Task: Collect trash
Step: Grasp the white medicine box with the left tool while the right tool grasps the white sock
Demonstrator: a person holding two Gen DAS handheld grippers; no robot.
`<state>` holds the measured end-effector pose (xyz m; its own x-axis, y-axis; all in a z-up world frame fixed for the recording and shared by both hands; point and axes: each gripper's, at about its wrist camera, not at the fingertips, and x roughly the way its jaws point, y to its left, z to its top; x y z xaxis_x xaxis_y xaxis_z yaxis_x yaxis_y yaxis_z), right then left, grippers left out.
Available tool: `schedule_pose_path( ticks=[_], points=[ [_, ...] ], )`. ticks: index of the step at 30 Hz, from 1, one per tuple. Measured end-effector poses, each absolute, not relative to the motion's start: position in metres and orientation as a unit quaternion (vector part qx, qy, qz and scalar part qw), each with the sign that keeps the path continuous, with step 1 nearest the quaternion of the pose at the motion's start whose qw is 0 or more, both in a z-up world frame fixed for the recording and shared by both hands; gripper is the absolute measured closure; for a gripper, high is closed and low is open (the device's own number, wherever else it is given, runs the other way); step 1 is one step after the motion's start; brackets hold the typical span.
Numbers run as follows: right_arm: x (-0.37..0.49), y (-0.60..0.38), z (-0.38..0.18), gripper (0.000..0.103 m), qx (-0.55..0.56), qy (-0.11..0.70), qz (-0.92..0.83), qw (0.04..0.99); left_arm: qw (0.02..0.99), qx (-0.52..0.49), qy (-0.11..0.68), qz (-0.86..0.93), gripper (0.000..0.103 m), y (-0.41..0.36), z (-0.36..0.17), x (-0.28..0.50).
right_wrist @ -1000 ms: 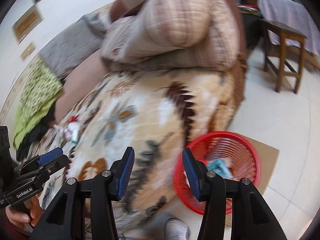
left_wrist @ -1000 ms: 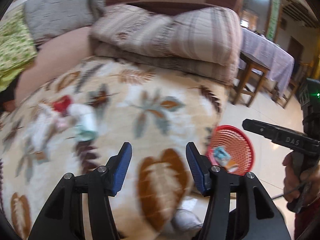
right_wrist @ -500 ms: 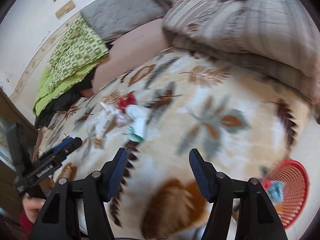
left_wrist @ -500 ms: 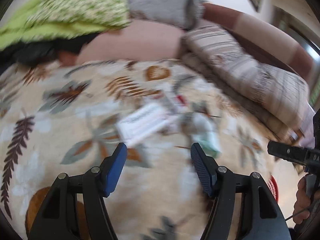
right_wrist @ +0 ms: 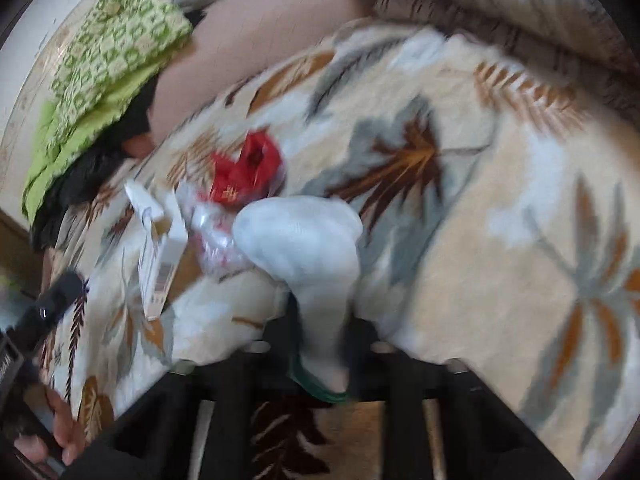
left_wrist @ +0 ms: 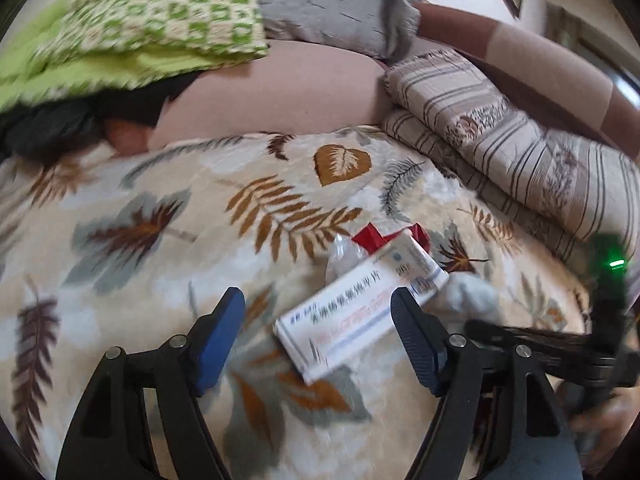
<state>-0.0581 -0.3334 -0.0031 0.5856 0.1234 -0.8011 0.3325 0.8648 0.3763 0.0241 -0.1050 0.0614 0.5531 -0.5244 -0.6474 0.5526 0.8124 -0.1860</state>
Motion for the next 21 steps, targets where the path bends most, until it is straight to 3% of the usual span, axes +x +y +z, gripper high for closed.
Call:
schedule_pose_path(
  ticks=[7, 13, 21],
  points=[
    [-0.074, -0.337, 0.023, 0.094, 0.251, 0.413, -0.069, 0.873, 0.824, -0.010, 0.429, -0.370, 0.024, -0.130, 0.030, 0.064],
    [-0.086, -0.354, 0.033, 0.094, 0.269, 0.390, -0.073, 0.878, 0.723, 0.000, 0.499, -0.479, 0.024, -0.142, 0.014, 0.026],
    [-0.099, -0.373, 0.042, 0.094, 0.303, 0.368, -0.080, 0.876, 0.759, 0.212, 0.421, -0.449, 0.024, -0.177, 0.013, -0.048]
  ],
)
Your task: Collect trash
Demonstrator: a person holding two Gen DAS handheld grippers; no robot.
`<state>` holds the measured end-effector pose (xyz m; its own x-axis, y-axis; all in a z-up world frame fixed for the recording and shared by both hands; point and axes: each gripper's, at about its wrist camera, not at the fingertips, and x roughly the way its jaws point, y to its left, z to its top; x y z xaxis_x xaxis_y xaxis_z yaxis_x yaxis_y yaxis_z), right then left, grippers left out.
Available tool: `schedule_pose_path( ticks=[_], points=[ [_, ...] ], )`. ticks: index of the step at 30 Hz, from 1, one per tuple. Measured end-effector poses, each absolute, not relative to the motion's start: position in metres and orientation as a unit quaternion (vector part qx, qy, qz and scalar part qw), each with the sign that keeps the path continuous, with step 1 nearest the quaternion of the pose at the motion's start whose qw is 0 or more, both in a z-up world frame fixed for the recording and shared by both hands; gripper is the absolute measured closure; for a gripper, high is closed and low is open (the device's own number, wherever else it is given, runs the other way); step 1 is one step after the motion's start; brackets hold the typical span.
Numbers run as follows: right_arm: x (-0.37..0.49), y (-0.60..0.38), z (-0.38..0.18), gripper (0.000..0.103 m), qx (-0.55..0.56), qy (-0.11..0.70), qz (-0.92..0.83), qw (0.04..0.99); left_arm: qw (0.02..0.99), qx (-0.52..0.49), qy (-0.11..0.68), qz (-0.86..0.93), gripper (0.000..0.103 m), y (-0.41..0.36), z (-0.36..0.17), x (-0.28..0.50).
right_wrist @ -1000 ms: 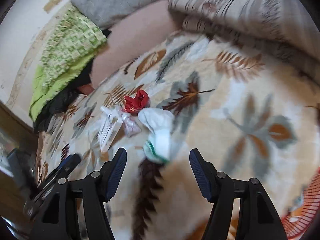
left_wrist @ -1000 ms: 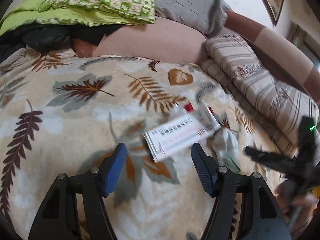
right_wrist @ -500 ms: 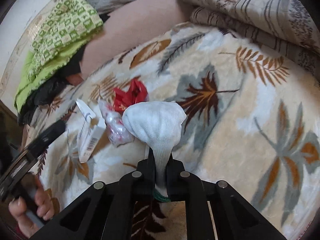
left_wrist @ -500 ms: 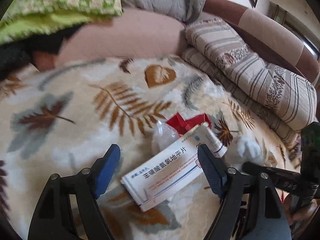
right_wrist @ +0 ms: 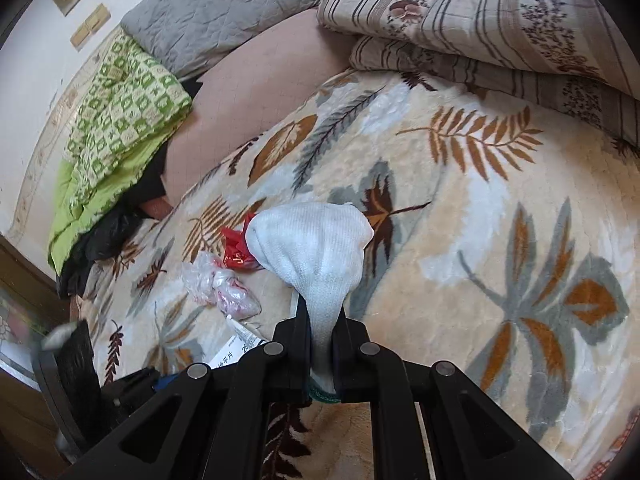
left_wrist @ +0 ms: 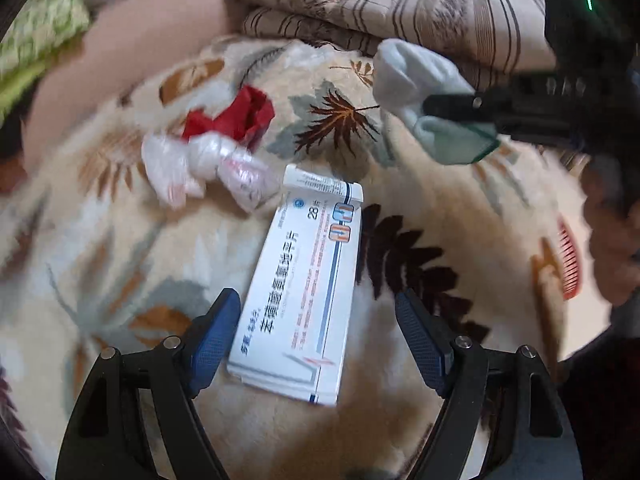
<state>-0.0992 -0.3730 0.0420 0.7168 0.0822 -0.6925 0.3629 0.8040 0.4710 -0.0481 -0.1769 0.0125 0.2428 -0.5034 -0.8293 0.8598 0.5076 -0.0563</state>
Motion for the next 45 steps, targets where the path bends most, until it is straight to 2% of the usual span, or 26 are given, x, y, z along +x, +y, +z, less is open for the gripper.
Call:
schedule_pose_path(
  ticks=[5, 6, 7, 11, 23, 33, 45],
  points=[
    [-0.109, -0.379, 0.046, 0.094, 0.306, 0.362, -0.082, 0.877, 0.773, 0.208, 0.429, -0.418, 0.024, -0.185, 0.003, -0.041],
    [-0.110, -0.381, 0.046, 0.094, 0.306, 0.362, -0.083, 0.877, 0.777, 0.205, 0.432, -0.410, 0.028, -0.185, 0.003, -0.040],
    [-0.111, -0.382, 0.046, 0.094, 0.305, 0.362, -0.084, 0.877, 0.783, 0.203, 0.430, -0.401, 0.040, -0.184, 0.003, -0.039],
    [-0.110, -0.384, 0.044, 0.094, 0.300, 0.365, -0.088, 0.877, 0.805, 0.184, 0.431, -0.364, 0.048, -0.185, 0.007, -0.036],
    [-0.121, -0.354, 0.056, 0.094, 0.253, 0.364, -0.072, 0.894, 0.887, 0.031, 0.392, -0.242, 0.047, -0.114, 0.063, -0.072],
    [-0.139, -0.297, 0.072, 0.094, 0.177, 0.357, -0.061, 0.915, 0.911, 0.032, 0.370, -0.178, 0.047, -0.098, 0.052, -0.055],
    [-0.114, -0.292, 0.057, 0.094, 0.109, 0.377, -0.078, 0.917, 0.917, 0.048, 0.366, -0.154, 0.047, -0.108, 0.048, -0.035]
  ],
)
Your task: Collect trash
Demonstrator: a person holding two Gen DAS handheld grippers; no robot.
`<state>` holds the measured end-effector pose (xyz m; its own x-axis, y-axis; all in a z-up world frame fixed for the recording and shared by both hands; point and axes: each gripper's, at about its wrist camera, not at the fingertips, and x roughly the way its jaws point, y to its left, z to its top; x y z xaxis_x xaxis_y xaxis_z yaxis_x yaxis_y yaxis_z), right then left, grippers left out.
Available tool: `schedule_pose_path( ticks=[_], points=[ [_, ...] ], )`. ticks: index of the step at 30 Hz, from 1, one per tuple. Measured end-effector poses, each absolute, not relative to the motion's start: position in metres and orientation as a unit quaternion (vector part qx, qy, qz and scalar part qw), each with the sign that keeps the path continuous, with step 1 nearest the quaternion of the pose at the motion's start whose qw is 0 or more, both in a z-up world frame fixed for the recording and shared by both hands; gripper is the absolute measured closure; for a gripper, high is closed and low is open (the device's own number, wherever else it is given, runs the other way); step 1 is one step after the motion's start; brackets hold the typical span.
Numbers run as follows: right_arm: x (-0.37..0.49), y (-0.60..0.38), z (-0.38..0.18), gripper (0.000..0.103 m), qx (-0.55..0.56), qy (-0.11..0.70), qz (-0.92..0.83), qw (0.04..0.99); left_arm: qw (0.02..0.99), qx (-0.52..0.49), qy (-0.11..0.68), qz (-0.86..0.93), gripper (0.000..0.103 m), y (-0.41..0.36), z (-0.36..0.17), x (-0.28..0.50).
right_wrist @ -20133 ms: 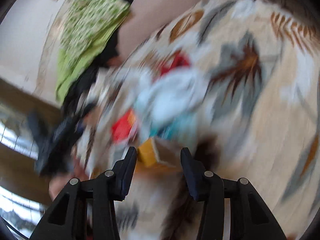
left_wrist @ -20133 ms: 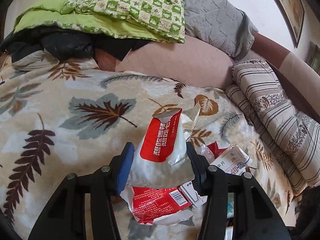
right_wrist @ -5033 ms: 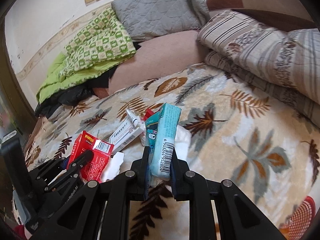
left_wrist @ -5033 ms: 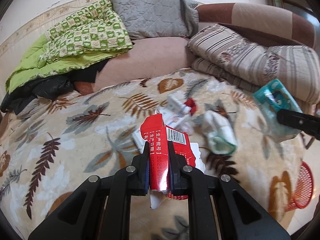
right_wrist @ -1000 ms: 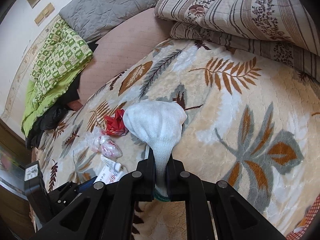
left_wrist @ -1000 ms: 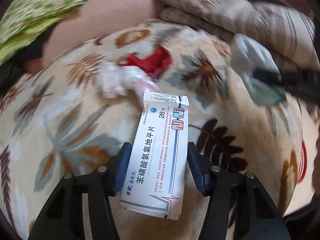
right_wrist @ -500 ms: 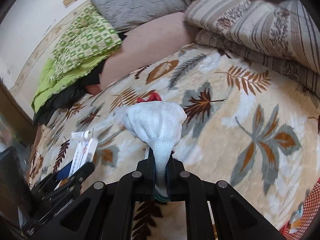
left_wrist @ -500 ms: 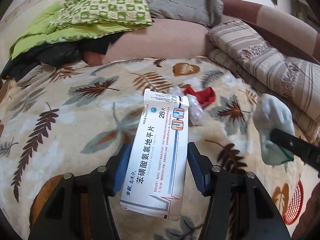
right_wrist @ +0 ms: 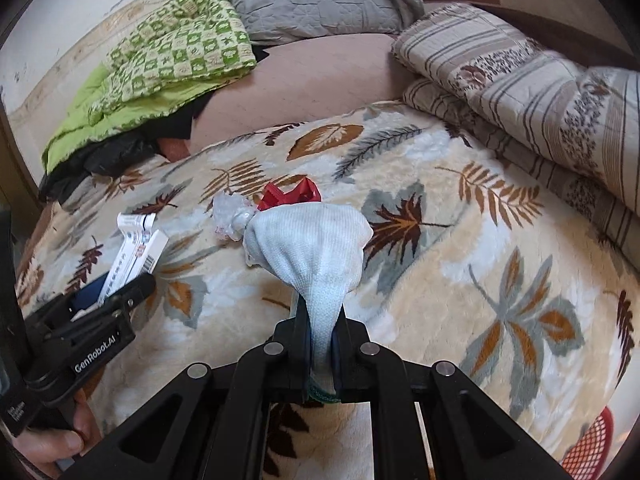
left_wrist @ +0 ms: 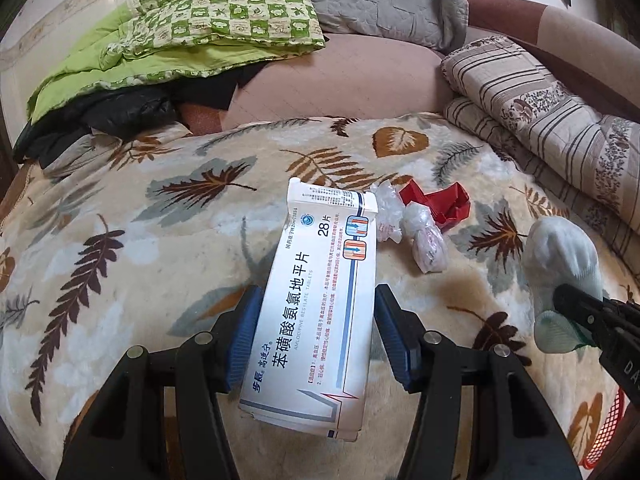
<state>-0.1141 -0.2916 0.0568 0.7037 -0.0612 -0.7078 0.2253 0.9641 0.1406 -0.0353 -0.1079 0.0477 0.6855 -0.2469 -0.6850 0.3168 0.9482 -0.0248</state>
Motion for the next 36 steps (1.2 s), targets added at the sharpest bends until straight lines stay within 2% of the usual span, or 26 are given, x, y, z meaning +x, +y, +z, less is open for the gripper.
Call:
schedule_pose_path(
  ticks=[13, 36],
  points=[
    [-0.108, -0.290, 0.055, 0.094, 0.114, 0.378, -0.068, 0.916, 0.922, 0.085, 0.345, -0.155, 0.047, -0.123, 0.048, -0.039],
    [-0.108, -0.292, 0.055, 0.094, 0.114, 0.377, -0.069, 0.917, 0.923, 0.088, 0.338, -0.161, 0.047, -0.124, 0.052, -0.042]
  ],
)
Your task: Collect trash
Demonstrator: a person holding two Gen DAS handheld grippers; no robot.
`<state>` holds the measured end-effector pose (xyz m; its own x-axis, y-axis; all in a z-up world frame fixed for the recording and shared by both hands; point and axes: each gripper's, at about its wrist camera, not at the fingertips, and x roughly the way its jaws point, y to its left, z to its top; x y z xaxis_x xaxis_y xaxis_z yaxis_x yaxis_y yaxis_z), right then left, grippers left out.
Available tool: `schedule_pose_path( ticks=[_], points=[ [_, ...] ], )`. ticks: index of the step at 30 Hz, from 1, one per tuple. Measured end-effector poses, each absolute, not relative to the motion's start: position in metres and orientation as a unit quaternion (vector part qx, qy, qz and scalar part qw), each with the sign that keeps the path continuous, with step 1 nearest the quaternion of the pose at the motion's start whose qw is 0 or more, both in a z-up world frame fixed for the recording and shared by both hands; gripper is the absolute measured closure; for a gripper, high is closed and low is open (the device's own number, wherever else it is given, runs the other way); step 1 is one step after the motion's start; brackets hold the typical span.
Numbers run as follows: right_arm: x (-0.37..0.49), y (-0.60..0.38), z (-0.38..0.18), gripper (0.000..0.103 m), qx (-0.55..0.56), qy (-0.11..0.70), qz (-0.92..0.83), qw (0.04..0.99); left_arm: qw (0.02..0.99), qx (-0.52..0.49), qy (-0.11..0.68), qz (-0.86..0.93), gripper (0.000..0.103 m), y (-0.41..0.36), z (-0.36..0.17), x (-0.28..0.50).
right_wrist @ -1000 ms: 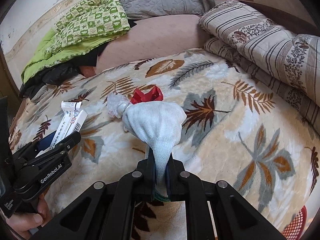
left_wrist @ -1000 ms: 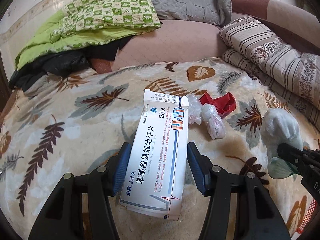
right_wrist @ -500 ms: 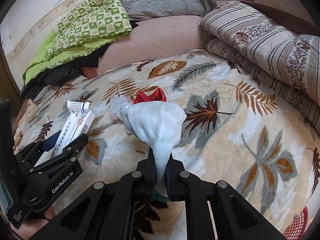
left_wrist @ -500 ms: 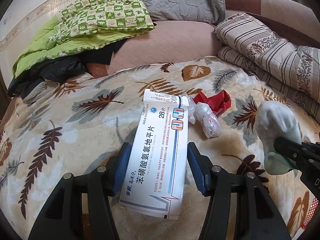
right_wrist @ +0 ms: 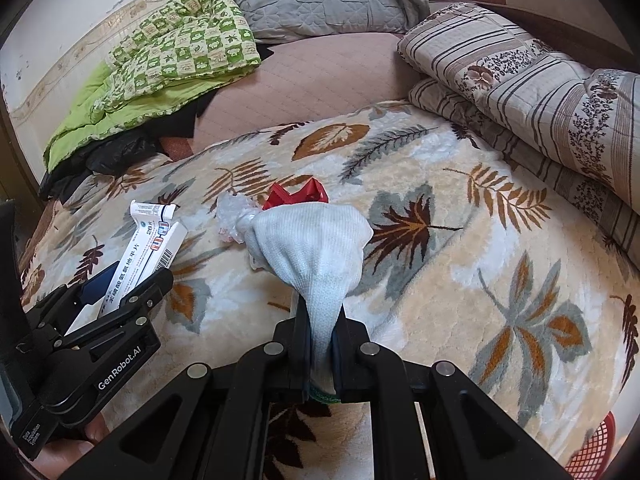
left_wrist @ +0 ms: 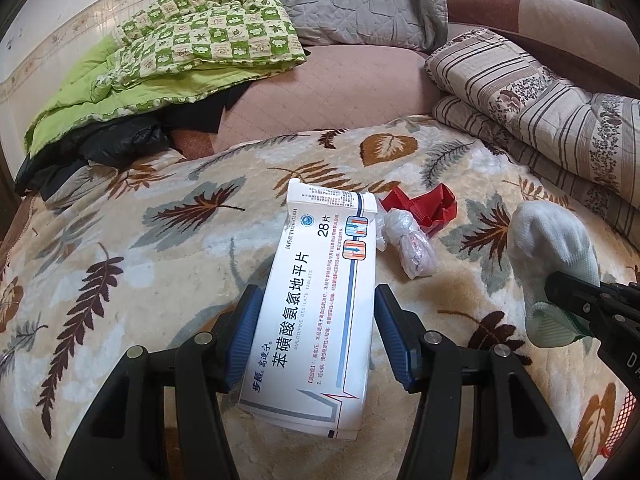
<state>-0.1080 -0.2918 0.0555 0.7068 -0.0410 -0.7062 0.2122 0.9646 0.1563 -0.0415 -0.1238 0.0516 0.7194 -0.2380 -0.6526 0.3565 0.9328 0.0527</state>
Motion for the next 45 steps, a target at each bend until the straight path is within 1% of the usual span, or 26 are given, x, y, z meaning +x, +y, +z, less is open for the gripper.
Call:
schedule_pose_path(
  ticks=[45],
  points=[
    [-0.112, -0.293, 0.058, 0.094, 0.111, 0.373, -0.069, 0.919, 0.931, 0.088, 0.311, -0.168, 0.047, -0.128, 0.062, -0.053]
  ],
)
